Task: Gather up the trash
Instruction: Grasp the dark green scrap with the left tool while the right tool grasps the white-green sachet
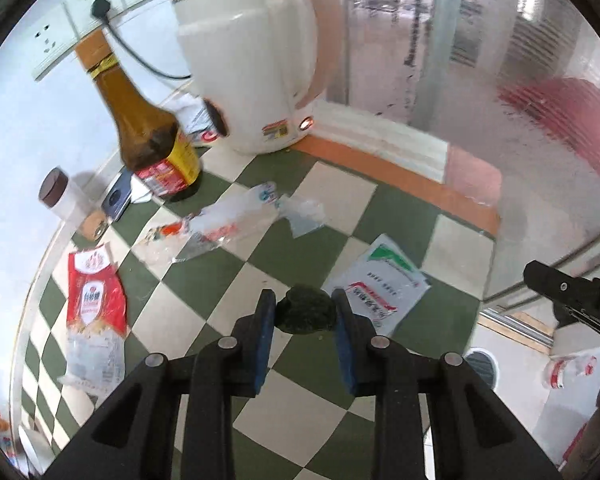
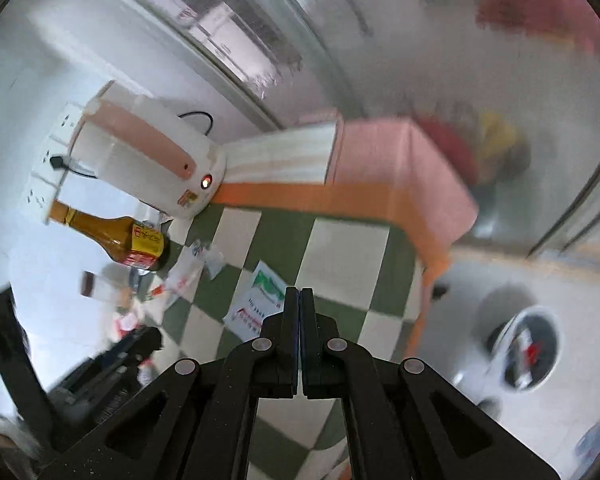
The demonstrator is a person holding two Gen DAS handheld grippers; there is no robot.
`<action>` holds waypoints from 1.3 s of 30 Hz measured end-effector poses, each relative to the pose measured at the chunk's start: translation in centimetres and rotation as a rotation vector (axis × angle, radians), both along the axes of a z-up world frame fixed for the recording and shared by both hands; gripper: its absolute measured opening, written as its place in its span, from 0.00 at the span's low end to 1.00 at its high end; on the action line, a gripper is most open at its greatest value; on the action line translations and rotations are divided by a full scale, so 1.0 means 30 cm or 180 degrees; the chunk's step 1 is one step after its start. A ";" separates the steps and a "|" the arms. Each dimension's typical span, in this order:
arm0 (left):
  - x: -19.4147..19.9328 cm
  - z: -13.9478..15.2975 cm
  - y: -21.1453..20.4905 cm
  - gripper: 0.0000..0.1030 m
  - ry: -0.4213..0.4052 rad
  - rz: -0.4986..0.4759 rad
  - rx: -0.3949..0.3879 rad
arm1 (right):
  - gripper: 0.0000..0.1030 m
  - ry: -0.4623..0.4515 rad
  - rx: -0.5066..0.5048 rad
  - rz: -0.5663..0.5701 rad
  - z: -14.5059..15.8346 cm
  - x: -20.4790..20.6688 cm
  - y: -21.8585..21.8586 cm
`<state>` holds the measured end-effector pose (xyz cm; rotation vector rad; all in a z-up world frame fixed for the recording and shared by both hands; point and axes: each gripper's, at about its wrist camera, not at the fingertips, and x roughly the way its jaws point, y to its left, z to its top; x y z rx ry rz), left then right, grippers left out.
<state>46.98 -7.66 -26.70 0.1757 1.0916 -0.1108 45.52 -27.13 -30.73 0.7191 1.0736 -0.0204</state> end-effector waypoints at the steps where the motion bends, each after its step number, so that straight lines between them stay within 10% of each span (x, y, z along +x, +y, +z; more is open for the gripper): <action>1: 0.003 -0.013 0.013 0.24 -0.0008 0.0067 0.0059 | 0.14 0.0069 0.0012 0.0047 -0.023 0.023 0.007; 3: 0.018 -0.048 0.047 0.24 -0.0002 0.0203 0.0196 | 0.55 0.0124 -0.0044 0.0183 -0.058 0.065 0.044; 4: 0.026 -0.067 0.068 0.24 0.0005 0.0268 0.0255 | 0.60 0.0141 -0.0098 0.0292 -0.076 0.093 0.073; 13: 0.080 -0.221 0.272 0.24 0.0236 0.0728 0.0475 | 0.74 0.0415 -0.1275 0.1312 -0.233 0.274 0.467; 16: 0.074 -0.264 0.313 0.24 0.0325 0.0806 0.0474 | 0.47 0.0372 -0.1742 0.1394 -0.246 0.260 0.543; 18: 0.064 -0.278 0.331 0.24 0.0362 0.0841 0.0452 | 0.00 0.0321 -0.1813 0.1328 -0.253 0.251 0.537; 31: 0.011 -0.158 0.261 0.24 0.0096 0.0701 0.0407 | 0.01 0.0229 0.0063 0.0487 -0.198 0.152 0.209; 34: 0.026 -0.181 0.284 0.24 0.0089 0.0797 0.0499 | 0.34 0.0329 -0.0173 0.0728 -0.210 0.204 0.286; 36: 0.036 -0.208 0.313 0.24 0.0114 0.0872 0.0545 | 0.77 0.0314 -0.0410 0.0938 -0.223 0.240 0.371; 39: 0.052 -0.258 0.361 0.24 0.0191 0.0968 0.0581 | 0.79 0.0413 -0.1007 0.1410 -0.256 0.283 0.522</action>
